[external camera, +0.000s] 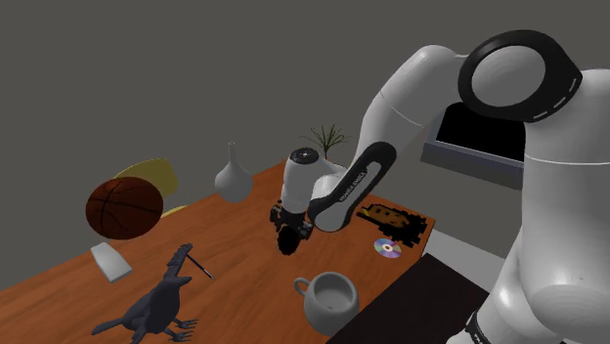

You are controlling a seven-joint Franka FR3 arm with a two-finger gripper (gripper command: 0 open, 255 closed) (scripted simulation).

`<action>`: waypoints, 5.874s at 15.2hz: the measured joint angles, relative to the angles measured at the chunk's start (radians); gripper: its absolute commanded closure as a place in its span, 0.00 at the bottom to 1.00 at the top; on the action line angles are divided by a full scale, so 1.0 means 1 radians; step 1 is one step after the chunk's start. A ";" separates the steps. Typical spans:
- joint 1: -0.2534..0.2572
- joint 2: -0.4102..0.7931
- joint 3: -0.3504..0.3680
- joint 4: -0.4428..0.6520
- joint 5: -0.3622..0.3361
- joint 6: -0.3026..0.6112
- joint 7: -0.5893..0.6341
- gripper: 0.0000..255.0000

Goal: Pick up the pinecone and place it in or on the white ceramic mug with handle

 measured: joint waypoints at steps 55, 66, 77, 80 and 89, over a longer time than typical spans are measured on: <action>0.008 0.420 0.133 0.510 0.584 -0.559 0.275 1.00; 0.007 0.408 0.133 0.507 0.584 -0.568 0.275 1.00; -0.001 0.286 0.142 0.470 0.592 -0.652 0.283 1.00; -0.004 0.257 0.144 0.467 0.594 -0.679 0.285 1.00; -0.008 0.177 0.149 0.475 0.600 -0.766 0.292 1.00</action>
